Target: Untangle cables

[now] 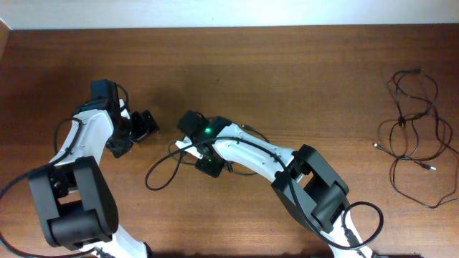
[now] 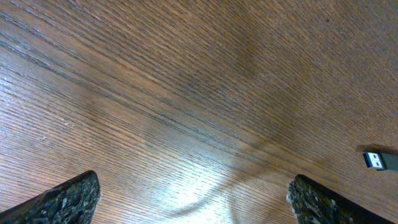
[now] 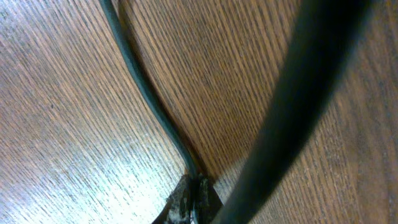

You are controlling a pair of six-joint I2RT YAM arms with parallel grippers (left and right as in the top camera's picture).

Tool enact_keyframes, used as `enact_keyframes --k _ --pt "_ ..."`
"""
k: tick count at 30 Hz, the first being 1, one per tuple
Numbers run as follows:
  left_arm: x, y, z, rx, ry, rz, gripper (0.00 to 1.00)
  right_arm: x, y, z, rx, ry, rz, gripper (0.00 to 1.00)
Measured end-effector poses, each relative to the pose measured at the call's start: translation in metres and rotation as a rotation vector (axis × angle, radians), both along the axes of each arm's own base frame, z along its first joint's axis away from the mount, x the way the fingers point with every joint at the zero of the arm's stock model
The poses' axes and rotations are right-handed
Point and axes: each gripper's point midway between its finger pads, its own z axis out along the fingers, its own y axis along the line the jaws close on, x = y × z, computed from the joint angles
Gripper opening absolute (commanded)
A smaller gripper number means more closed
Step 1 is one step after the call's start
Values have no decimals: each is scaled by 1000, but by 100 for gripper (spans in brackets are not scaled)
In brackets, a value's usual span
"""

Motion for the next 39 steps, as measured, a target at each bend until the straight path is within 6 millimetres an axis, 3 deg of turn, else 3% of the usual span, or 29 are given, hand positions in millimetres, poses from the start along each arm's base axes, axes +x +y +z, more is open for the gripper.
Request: enact_keyframes --k 5,9,11,13,15,17,18,21,23,25,27,30,32,34,37,38,39 --pt "0 0 0 0 0 0 99 9 -7 10 13 0 -57 4" --pt "0 0 0 0 0 0 99 56 -27 73 129 -107 -163 4" --pt "0 0 0 0 0 0 99 86 -45 124 219 -212 -233 4" --pt "0 0 0 0 0 0 99 125 -77 178 310 -351 -328 4" --pt "0 0 0 0 -1 0 99 161 -115 206 347 -461 -426 4" --pt "0 0 0 0 0 0 99 187 -157 214 332 -525 -521 4" --pt "0 0 0 0 0 0 99 203 -191 217 303 -568 -601 4" --pt "0 0 0 0 0 0 99 224 -268 220 263 -623 -837 4" --pt "0 0 0 0 0 0 99 227 -292 220 259 -623 -912 4" --pt "0 0 0 0 0 0 99 226 -303 216 251 -611 -947 4" --pt "0 0 0 0 0 0 99 226 -302 203 242 -579 -953 4" --pt "0 0 0 0 0 0 99 218 -301 158 178 -472 -958 4" --pt "0 0 0 0 0 0 99 206 -302 116 107 -367 -959 4" --pt "0 0 0 0 0 0 99 195 -302 98 69 -296 -956 10" --pt "0 0 0 0 0 0 99 188 -291 84 98 -219 -943 10" --pt "0 0 0 0 0 0 99 185 -286 79 115 -181 -936 14" --pt "0 0 0 0 0 0 99 184 -283 75 124 -162 -932 33"
